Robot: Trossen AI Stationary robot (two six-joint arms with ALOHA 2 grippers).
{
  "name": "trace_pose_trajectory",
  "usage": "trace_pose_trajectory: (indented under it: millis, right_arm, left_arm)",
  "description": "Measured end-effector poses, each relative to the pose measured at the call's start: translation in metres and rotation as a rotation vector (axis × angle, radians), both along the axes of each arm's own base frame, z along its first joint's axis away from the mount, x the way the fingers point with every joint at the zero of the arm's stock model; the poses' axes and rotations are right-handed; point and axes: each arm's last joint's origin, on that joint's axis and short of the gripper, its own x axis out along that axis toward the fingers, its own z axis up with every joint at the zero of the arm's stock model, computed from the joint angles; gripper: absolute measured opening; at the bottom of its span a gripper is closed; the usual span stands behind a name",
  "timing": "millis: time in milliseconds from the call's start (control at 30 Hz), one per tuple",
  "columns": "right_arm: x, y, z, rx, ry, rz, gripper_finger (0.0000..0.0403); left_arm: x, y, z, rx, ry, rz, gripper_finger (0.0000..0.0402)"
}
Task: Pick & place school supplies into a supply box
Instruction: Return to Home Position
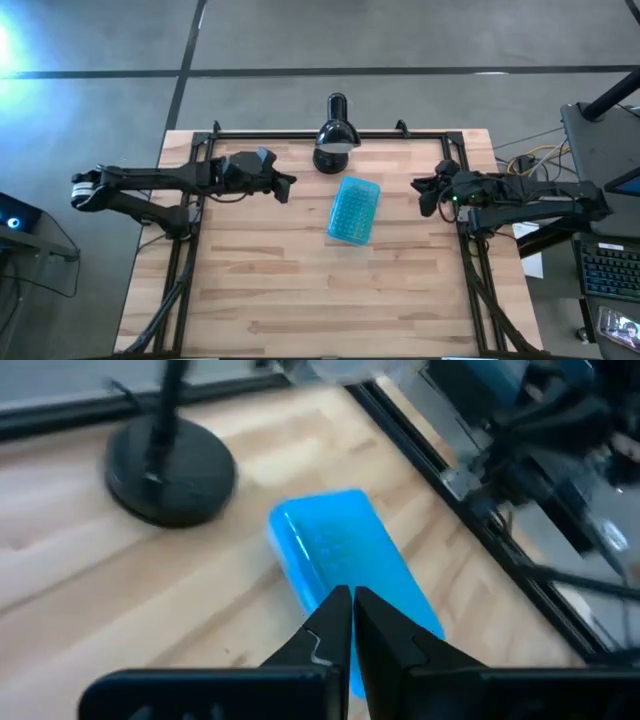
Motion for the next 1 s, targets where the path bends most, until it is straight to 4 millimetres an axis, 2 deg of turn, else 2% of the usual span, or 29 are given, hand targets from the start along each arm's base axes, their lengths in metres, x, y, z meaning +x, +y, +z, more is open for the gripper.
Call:
trace_pose_trajectory:
  millis: [100,267,467,633,1000]
  right_arm:
    - [-0.002,0.002,0.002,0.036,-0.024,0.043,0.0063]
    - [-0.004,0.005,0.006,0.04,-0.054,0.195,0.0063]
    - [-0.014,0.007,0.003,0.019,-0.185,0.243,0.0063]
    - [-0.022,0.008,-0.013,0.0,-0.338,0.267,0.0063]
    - [-0.022,0.012,-0.057,-0.055,-0.662,0.409,0.0063]
  left_arm:
    - [0.0,-0.006,-0.002,-0.004,-0.012,-0.119,0.0]
    - [0.003,-0.012,-0.006,-0.031,-0.19,-0.308,0.0]
    - [-0.007,-0.015,-0.029,-0.028,-0.368,-0.334,0.0]
    - [-0.023,-0.017,-0.046,-0.035,-0.414,-0.329,0.0]
    - [-0.048,-0.02,-0.056,0.075,-0.473,-0.346,0.0]
